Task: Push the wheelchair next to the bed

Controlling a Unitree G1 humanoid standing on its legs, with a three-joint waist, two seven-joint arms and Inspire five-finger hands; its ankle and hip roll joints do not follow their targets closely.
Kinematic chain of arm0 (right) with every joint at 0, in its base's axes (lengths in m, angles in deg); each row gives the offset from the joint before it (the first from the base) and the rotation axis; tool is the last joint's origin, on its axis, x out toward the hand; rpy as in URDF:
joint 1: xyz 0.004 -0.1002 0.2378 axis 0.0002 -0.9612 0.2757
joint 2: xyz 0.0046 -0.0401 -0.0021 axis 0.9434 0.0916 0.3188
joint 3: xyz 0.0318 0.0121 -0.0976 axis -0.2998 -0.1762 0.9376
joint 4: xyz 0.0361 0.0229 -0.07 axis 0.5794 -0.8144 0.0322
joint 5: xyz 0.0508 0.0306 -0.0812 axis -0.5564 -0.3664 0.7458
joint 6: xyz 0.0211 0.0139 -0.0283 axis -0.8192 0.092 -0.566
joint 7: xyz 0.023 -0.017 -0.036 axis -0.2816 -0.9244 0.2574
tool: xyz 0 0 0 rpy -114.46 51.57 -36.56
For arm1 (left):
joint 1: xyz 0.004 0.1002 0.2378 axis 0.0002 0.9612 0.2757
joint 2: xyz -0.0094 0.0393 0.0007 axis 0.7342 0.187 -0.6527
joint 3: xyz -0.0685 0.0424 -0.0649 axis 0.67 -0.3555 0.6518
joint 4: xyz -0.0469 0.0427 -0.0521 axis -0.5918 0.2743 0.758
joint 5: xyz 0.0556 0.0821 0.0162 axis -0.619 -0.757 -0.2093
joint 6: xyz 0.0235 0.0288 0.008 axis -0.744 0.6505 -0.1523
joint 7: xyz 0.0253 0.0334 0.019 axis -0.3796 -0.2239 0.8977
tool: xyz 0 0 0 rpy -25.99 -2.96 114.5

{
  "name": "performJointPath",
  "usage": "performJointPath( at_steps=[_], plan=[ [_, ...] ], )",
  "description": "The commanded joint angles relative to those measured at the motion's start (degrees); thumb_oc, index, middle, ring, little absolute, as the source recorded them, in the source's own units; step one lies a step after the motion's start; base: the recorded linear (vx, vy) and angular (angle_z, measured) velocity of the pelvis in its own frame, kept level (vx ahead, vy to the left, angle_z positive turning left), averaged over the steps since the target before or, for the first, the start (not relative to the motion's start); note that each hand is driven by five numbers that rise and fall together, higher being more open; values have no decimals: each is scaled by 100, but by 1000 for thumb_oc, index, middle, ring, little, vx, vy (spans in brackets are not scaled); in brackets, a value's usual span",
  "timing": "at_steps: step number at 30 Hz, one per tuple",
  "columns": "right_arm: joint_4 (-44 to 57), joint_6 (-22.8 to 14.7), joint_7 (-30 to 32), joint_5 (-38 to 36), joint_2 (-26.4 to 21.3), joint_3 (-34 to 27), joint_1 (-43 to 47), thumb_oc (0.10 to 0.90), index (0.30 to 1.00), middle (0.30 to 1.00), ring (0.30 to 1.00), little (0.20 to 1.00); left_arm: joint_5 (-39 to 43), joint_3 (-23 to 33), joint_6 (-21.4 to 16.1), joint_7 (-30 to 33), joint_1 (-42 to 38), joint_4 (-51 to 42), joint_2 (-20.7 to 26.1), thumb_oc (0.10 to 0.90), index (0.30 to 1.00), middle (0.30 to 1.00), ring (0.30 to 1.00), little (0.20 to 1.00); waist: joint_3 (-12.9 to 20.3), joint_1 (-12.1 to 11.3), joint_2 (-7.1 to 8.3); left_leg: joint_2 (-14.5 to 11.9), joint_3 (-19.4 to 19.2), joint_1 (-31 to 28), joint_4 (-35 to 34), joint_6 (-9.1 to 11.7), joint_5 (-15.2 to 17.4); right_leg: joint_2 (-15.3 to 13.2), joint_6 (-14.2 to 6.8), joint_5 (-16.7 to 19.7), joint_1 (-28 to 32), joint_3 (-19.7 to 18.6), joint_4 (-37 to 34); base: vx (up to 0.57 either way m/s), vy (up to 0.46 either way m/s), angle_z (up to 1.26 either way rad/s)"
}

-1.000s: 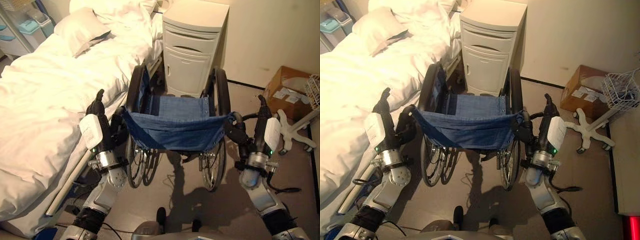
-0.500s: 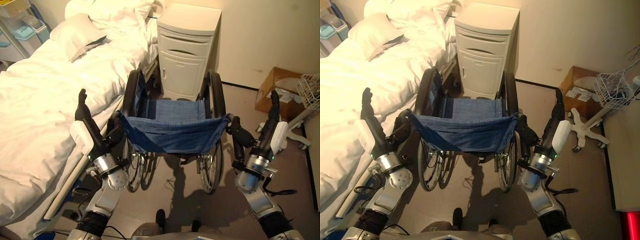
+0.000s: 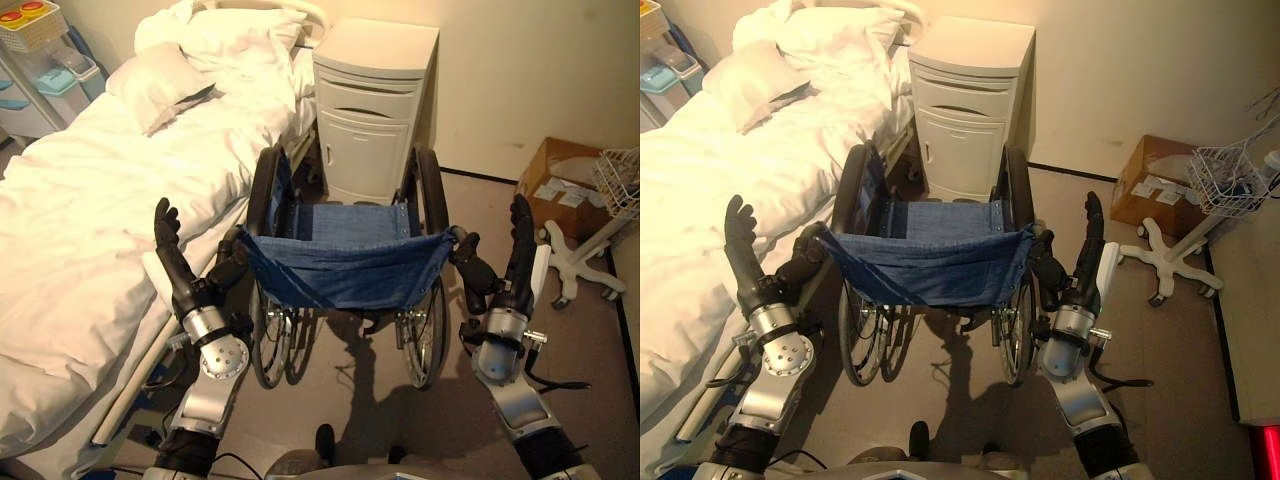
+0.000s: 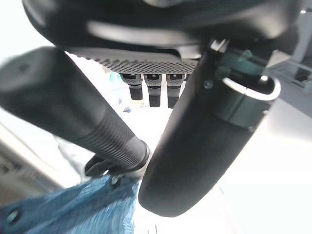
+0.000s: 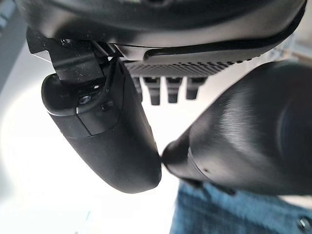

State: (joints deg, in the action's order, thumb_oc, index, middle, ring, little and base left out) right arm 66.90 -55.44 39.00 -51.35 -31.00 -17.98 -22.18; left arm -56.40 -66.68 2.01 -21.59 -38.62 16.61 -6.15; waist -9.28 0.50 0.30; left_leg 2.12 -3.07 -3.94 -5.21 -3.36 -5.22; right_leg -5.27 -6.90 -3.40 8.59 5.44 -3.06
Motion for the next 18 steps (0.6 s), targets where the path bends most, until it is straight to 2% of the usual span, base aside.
performJointPath(
  at_steps=[1,5,9,12,15,16,18],
  plan=[
    [600,-753,-272,379,-263,-439,-210,800,900,900,900,900,-78,346,-971,-270,-2,-569,256,800,900,900,900,900,215,-129,4,-117,238,-241,57,113,726,61,129,-1,-486,266,696,-22,-5,4],
    [819,-956,-247,308,-319,-630,-540,800,900,900,900,900,-15,549,-1303,-345,356,-910,326,800,900,900,900,900,180,-139,18,-115,231,-228,45,107,734,63,122,-10,-508,284,704,-27,-9,4],
    [983,-1145,-108,251,-370,-942,-847,800,900,900,900,900,534,822,-1610,-766,664,-1238,349,800,900,900,900,900,170,-149,44,-116,231,-211,29,106,733,66,113,-2,-516,306,666,-25,-14,3],
    [1199,-1121,67,320,-442,-1181,-940,800,900,900,900,900,994,992,-1777,-1062,750,-1527,404,800,900,900,900,900,171,-147,43,-115,239,-195,24,115,724,69,101,5,-525,315,645,-13,-7,3],
    [1275,-1084,188,414,-472,-1315,-964,800,900,900,900,900,1022,1123,-1976,-947,761,-1685,416,800,900,900,900,900,173,-146,43,-118,240,-188,21,125,721,66,95,9,-528,323,633,-8,-3,4],
    [1315,-1008,310,432,-492,-1424,-957,800,900,900,900,900,888,1301,-2112,-657,740,-1835,443,800,900,900,900,900,182,-145,42,-118,237,-178,21,138,717,66,96,10,-536,330,626,0,0,0],
    [1337,-961,382,423,-502,-1497,-966,800,900,900,900,900,751,1415,-2152,-422,739,-1911,445,800,900,900,900,900,191,-142,45,-118,241,-172,21,145,714,67,96,11,-540,333,623,0,0,0]
  ],
)
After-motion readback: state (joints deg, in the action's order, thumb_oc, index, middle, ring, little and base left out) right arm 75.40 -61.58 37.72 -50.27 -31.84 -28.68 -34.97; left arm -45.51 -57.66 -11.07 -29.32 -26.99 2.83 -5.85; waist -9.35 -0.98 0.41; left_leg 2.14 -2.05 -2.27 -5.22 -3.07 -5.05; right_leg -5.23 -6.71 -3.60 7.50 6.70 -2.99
